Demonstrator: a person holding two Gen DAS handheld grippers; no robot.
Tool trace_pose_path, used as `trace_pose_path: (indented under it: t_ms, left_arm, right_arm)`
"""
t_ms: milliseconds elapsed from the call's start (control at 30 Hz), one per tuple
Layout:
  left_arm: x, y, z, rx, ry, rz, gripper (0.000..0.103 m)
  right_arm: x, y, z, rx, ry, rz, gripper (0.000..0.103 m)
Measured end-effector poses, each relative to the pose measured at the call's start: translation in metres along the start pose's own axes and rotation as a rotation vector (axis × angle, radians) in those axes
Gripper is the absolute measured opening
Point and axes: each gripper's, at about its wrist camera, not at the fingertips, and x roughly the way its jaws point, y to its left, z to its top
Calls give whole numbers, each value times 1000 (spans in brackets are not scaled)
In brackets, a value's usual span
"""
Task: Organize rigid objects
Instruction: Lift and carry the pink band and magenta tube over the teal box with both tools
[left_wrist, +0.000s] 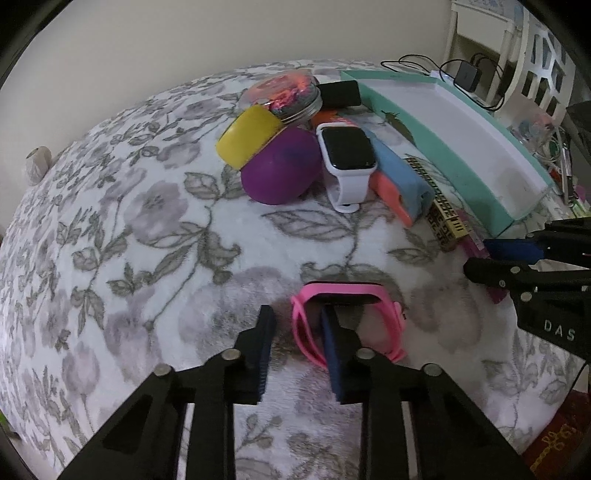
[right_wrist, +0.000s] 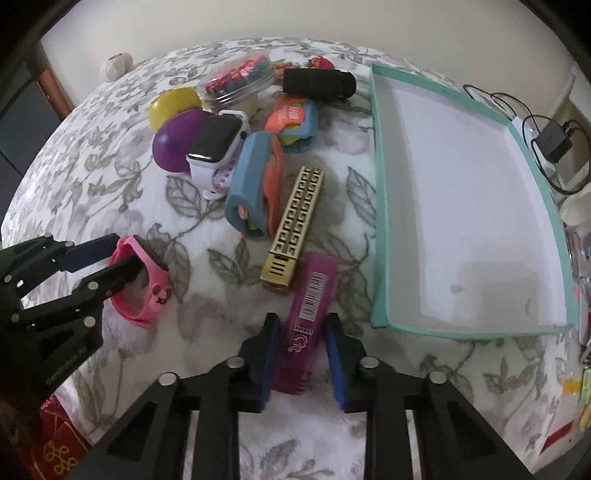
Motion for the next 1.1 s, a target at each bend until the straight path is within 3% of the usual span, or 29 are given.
trace_pose_path:
  t_ms: [67, 300, 700, 867, 1100]
  left_arm:
    - [-1, -1, 0, 3, 3, -14, 14]
    - [-7, 2, 2, -7, 18, -45, 11]
    - [-50, 9, 26, -20, -39, -14, 9]
    - [-81, 10, 56, -27, -93, 11, 9]
    - [-135, 3, 122, -50, -225, 22, 9]
  right_arm:
    - [-1, -4, -2, 11, 0, 8, 22]
    - [-10, -7, 0, 19, -16, 21, 21]
    - [-41, -17, -2, 87, -61, 53, 21]
    - [-73, -28, 12, 135, -136, 72, 21]
    - [-147, -53, 54, 201, -311, 49, 21]
